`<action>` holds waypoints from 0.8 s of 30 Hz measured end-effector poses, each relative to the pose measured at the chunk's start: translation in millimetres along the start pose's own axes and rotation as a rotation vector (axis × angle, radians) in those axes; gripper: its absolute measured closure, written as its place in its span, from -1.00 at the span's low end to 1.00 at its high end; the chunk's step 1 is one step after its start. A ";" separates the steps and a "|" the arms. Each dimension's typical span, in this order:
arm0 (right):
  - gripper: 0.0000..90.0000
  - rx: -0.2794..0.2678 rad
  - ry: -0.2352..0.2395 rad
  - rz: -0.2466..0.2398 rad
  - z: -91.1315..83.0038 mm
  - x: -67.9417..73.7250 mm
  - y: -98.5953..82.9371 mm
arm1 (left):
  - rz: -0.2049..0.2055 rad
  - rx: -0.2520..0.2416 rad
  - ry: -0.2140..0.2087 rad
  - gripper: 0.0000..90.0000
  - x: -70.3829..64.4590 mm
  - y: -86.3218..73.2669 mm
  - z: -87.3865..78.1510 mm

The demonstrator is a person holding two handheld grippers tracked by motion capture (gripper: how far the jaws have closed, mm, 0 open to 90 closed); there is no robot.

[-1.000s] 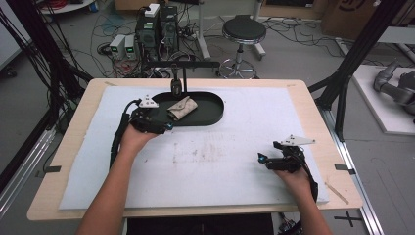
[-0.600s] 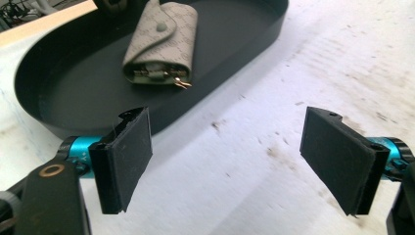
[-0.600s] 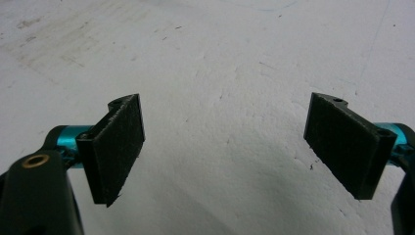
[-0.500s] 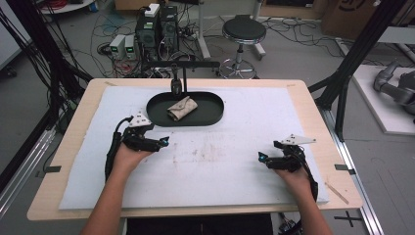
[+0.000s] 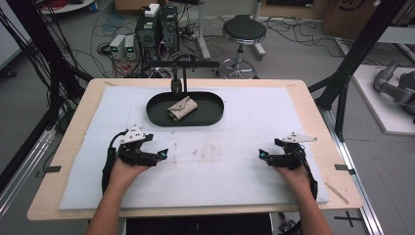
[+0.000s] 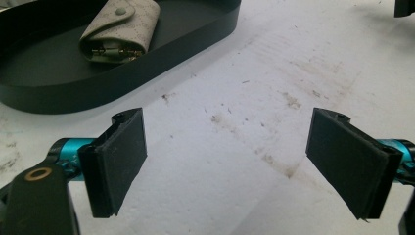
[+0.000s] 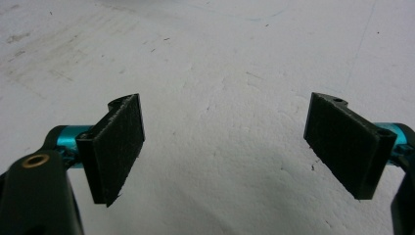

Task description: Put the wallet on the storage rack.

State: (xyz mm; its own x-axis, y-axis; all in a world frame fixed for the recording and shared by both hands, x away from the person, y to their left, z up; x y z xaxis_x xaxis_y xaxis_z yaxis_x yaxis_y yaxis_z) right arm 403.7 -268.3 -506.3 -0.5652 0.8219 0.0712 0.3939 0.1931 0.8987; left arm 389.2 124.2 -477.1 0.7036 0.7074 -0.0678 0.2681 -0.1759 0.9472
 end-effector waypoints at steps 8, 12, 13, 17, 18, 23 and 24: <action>-0.66 0.002 -0.008 -0.004 0.1 -1.0 -0.1 | -0.007 0.000 0.037 -0.67 8.5 -8.4 -5.6; -0.66 0.004 -0.004 -0.005 0.6 -0.8 -0.4 | 0.000 -0.004 0.047 -0.67 10.6 -6.5 -5.9; -0.66 0.005 -0.003 -0.006 0.6 -0.8 -0.4 | -0.003 -0.006 0.045 -0.67 10.5 -6.0 -5.6; -0.66 0.004 -0.001 -0.006 0.1 -0.7 -0.4 | -0.003 0.003 0.050 -0.67 10.3 -7.5 -4.6; -0.66 0.006 -0.002 0.002 0.4 -0.6 -0.6 | -0.002 0.005 0.050 -0.67 10.4 -8.0 -4.2; -0.66 0.024 -0.005 0.003 0.1 -0.7 -1.5 | 0.007 0.024 0.057 -0.67 11.9 -11.8 -4.1; -0.66 0.029 -0.009 0.003 -0.2 -0.4 -1.1 | 0.013 0.032 0.060 -0.67 12.8 -12.3 -4.2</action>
State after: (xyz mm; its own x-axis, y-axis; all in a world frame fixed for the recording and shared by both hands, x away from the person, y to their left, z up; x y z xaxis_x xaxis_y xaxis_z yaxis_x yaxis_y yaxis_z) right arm 403.3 -268.9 -507.3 -0.5578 0.8270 0.0701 0.4162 0.2057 0.8857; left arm 392.2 138.3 -488.3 0.6669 0.7443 -0.0360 0.2811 -0.2066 0.9372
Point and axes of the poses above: each handheld gripper's, and its own axes: z roughly forward along the jaws, y roughly out of its top, x roughly to its left, the point moved 10 cm from there along z, roughly forward along the jaws, and after that the axes turned 10 degrees about -x, right-handed, at the moved point
